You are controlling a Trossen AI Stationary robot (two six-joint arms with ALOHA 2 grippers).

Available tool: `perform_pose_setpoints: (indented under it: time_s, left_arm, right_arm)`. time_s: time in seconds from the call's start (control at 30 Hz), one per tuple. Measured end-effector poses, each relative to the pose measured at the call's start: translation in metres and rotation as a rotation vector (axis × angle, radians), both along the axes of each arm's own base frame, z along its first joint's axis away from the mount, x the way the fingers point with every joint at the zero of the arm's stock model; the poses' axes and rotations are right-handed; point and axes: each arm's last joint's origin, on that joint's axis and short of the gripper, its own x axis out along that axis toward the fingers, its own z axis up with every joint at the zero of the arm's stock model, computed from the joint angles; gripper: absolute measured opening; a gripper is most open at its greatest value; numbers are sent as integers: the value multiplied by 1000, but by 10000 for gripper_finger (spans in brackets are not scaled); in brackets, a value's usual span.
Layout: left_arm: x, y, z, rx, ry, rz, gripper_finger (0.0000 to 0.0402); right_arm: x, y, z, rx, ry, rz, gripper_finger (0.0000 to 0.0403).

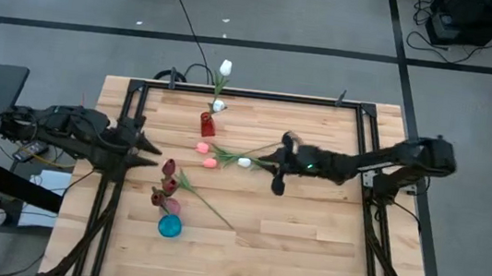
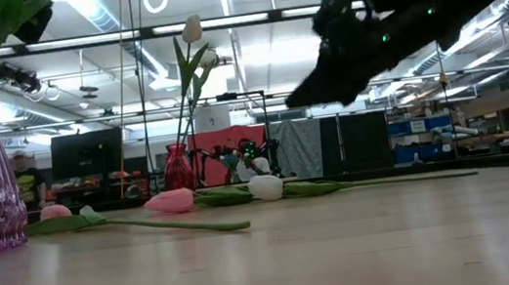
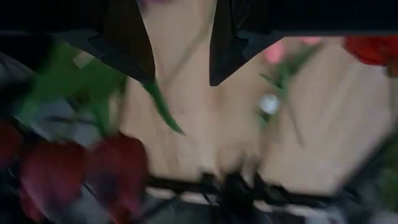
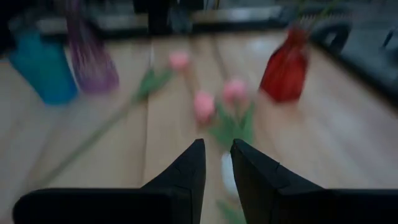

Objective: Sort flowers into vase by color
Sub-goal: Put the center pink tulip into the blue vase

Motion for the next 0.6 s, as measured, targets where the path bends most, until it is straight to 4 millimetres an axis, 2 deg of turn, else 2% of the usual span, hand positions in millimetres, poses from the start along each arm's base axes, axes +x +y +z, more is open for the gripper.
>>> perform_pose_setpoints:
  time_s: [0.13, 0.27, 0.43, 0.6]
  left_arm:
    - [7, -1, -10, 16, -16, 13, 158]
    - [9, 1, -16, 65, -8, 59, 158]
    - [8, 3, -15, 105, -20, 105, 158]
    - [5, 3, -22, 81, 60, 116, 158]
  right_arm:
    - [20, 7, -17, -69, 171, -28, 91]
    - [38, 1, -20, -156, 333, -64, 97]
    - [58, -23, -22, -227, 449, -53, 136]
    - [62, -56, -22, -162, 478, -31, 180]
